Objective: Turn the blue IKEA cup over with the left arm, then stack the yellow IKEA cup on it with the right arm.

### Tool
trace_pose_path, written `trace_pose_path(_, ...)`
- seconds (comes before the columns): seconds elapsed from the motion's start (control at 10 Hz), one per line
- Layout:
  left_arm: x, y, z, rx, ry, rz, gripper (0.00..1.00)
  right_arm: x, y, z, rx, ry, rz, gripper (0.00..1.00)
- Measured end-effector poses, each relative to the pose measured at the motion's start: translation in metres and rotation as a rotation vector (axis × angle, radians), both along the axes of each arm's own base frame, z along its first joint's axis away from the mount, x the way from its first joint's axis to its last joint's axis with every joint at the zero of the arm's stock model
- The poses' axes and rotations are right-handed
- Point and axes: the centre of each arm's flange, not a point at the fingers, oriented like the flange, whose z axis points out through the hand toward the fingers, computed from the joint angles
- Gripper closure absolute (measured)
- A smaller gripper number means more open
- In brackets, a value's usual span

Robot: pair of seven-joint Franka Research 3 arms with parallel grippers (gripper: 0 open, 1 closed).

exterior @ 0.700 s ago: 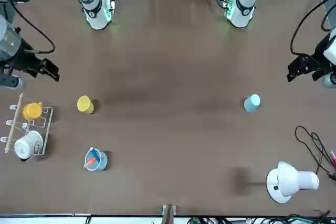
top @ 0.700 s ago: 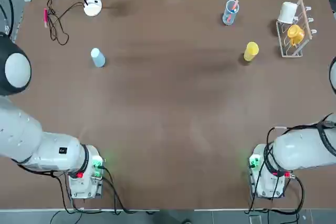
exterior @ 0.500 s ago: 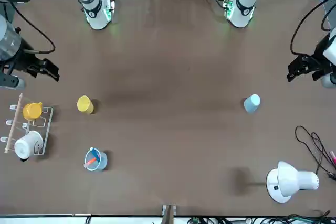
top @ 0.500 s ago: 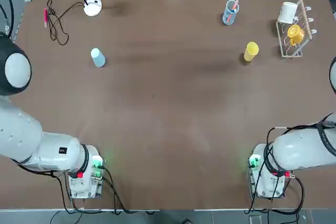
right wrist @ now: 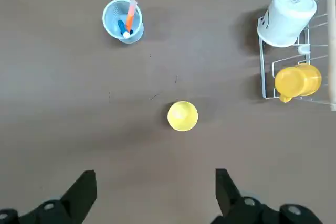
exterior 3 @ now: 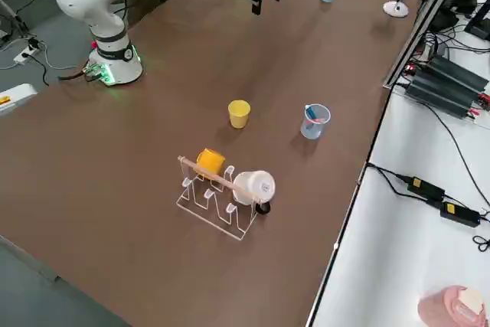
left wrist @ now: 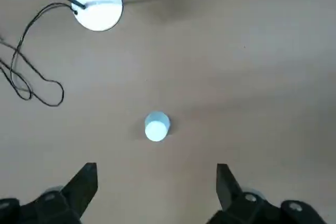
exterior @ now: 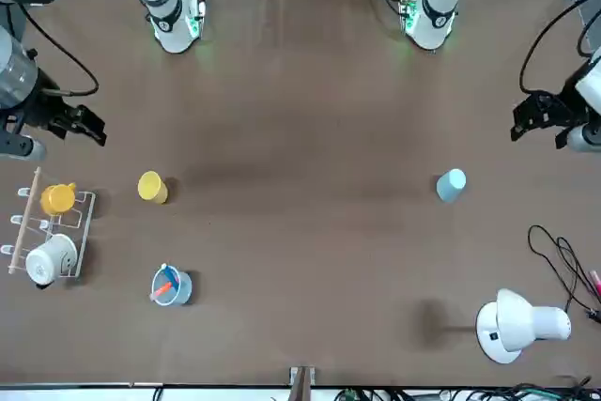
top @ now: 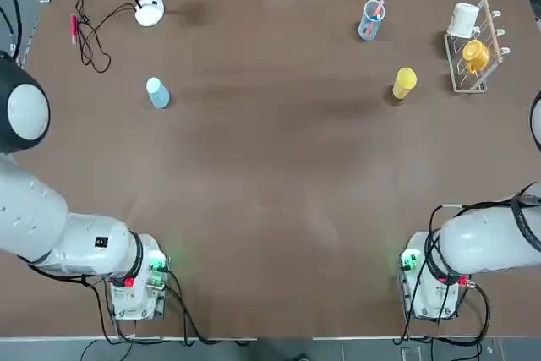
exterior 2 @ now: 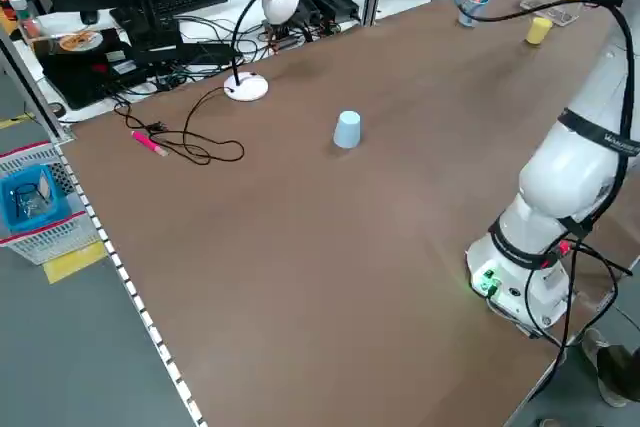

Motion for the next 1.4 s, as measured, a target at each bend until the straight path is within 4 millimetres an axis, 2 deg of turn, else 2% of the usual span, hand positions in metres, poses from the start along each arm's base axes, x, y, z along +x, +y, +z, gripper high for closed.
trace_pose_path(0.1,0.004,0.023,-0.010,0.002,0.012,-0.101,0.00,0.000,0.000,0.000,0.000,0.000,0.000,0.00)
trace_pose_path(0.4,0.024,0.086,-0.061,-0.072,0.056,-0.368,0.01,0.000,0.000,0.000,0.000,-0.001,0.000,0.00)
trace_pose_path(0.6,0.027,0.133,-0.082,-0.183,0.012,-0.543,0.01,0.000,0.003,0.001,0.001,-0.002,0.005,0.00)
trace_pose_path(0.8,0.025,0.167,-0.102,-0.279,-0.045,-0.686,0.01,-0.002,0.005,0.003,0.001,-0.006,0.009,0.00)
trace_pose_path(1.1,0.019,0.210,-0.176,-0.468,-0.119,-0.894,0.01,-0.003,0.008,0.005,0.001,-0.007,0.014,0.00)
trace_pose_path(1.3,0.007,0.218,-0.236,-0.601,-0.153,-0.970,0.01,-0.004,0.012,0.002,0.001,-0.002,0.022,0.00)
trace_pose_path(1.4,-0.002,0.216,-0.269,-0.658,-0.168,-0.986,0.01,-0.004,0.013,0.002,0.001,0.002,0.023,0.00)
